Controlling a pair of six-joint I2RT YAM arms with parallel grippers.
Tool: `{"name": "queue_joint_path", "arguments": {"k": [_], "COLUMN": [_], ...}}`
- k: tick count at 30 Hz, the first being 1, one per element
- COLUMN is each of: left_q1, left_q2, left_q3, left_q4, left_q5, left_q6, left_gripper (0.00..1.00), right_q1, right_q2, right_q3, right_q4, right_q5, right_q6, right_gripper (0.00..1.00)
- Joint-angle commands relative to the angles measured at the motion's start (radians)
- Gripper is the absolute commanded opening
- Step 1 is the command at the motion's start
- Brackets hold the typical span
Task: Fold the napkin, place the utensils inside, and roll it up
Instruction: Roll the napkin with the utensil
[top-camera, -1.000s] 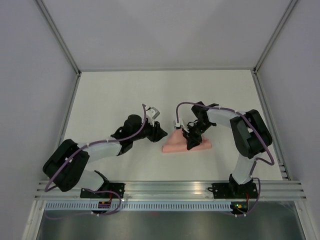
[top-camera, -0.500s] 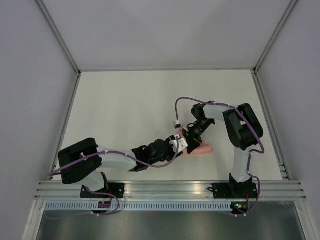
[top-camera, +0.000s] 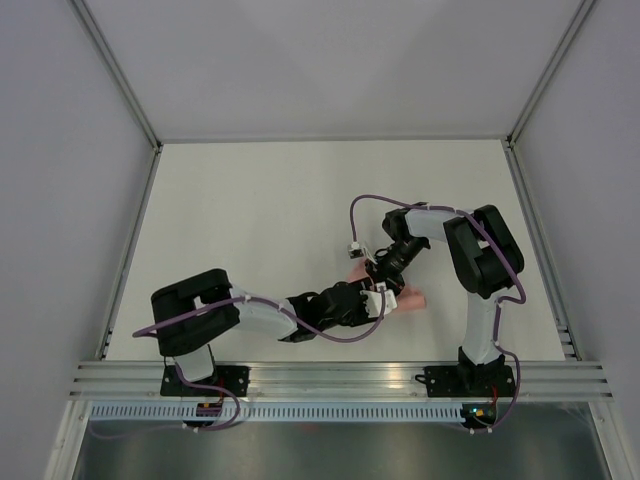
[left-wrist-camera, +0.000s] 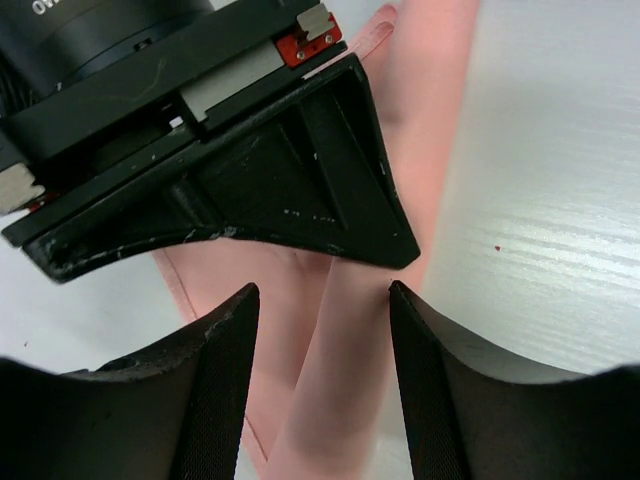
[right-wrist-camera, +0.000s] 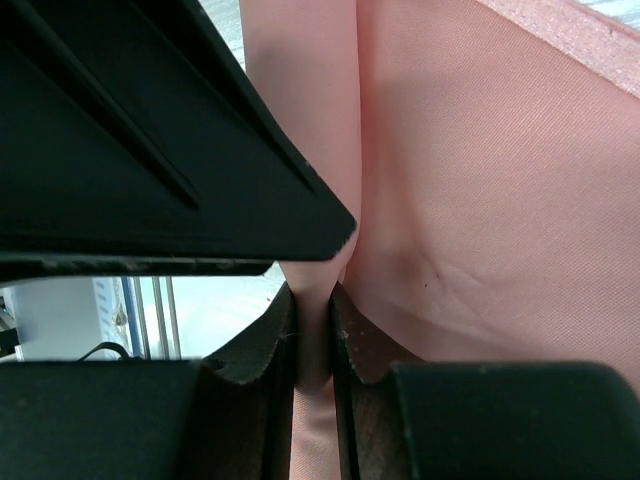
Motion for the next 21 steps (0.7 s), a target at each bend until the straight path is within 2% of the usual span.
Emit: {"name": "queue_joint_path", "arguments": {"k": [1, 11, 15, 18, 19, 21], "left_q1": [-0.011, -0.011, 0.000, 0.018, 0.023, 0.035], "left_q2": [0.033, 0.101, 0.122, 0.130, 0.133, 0.139], "left_q3": [0.047, 0.064, 0.064, 0.061, 0.062, 0.066], "left_q4": [-0.004, -0.032, -0.032, -0.042, -0.056, -0.067], "left_q5": [0.048, 0.071, 0.082, 0.120, 0.138, 0.160], "left_q6": [0.039, 0.002, -0.031, -0.071, -0.082, -0.117], "left_gripper": [0.60, 0.60, 0.57, 0.46, 0.38, 0.29], "right_q1": [0.003, 0.003, 0.001, 0.001, 0.001, 0.001], "right_q2": [0.056, 0.062, 0.064, 0.062, 0.062, 0.061], "right_q3": [-0.015, -0.009, -0.009, -0.009, -0.010, -0.010], "right_q4": [0.103, 0.097, 0.097, 0.097, 0.098, 0.100], "right_q5": [0.134, 0.134, 0.134, 0.134, 0.134, 0.132], "right_q6": [-0.055, -0.055, -0.052, -0.052, -0.050, -0.052], "right_gripper": [0.04, 0.04, 0.04, 0.04, 0.04, 0.04]}}
